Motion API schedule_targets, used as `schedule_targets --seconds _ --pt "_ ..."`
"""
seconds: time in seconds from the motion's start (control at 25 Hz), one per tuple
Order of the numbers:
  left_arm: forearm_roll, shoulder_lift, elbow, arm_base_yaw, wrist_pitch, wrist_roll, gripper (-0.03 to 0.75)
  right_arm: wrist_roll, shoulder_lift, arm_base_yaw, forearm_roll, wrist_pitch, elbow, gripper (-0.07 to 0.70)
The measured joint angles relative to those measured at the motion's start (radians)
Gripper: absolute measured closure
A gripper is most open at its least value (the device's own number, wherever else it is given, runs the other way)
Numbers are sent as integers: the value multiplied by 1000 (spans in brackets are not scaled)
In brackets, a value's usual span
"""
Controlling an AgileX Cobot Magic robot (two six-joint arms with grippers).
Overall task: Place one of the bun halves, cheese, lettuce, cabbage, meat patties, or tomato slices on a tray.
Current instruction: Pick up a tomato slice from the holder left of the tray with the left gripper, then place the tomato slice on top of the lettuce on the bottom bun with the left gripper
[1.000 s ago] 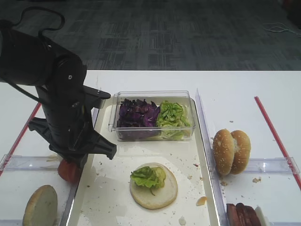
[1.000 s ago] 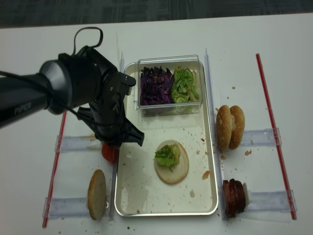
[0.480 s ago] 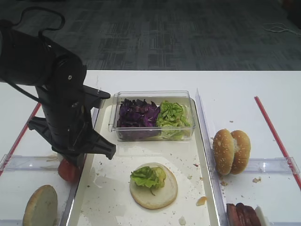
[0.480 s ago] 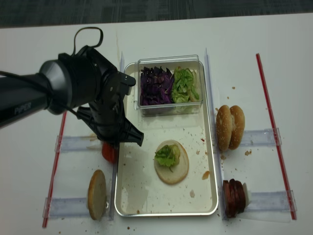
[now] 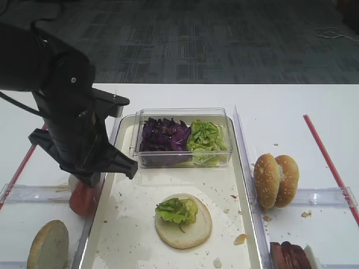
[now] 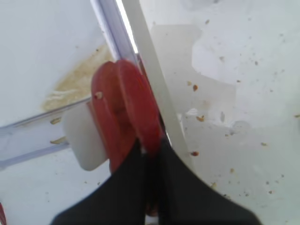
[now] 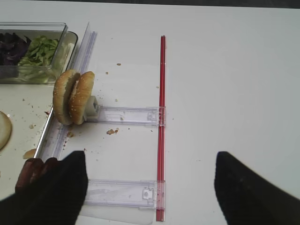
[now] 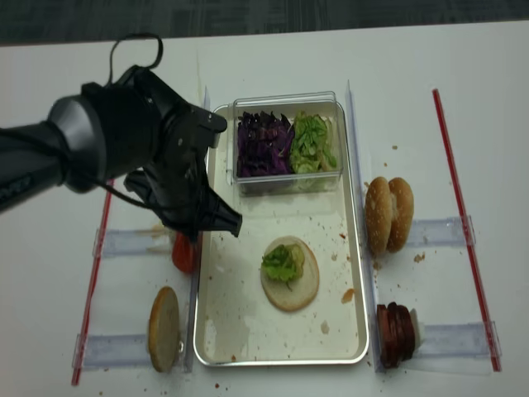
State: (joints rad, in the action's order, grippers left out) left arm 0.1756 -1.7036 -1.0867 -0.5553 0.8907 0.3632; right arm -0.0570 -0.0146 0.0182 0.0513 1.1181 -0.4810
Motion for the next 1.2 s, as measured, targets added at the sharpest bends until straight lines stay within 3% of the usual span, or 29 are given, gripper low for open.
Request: schedule_targets --seconds 0.32,0.76,1.04,1.2 --pt "-53 70 -4 0 4 -65 692 0 0 0 0 0 0 41" --pt "-713 70 -4 0 12 -588 692 0 0 0 0 0 0 41" --pt "-1016 70 -4 0 49 -785 692 0 0 0 0 0 0 41" --pt "-1073 70 -4 0 47 -819 693 0 0 0 0 0 0 41"
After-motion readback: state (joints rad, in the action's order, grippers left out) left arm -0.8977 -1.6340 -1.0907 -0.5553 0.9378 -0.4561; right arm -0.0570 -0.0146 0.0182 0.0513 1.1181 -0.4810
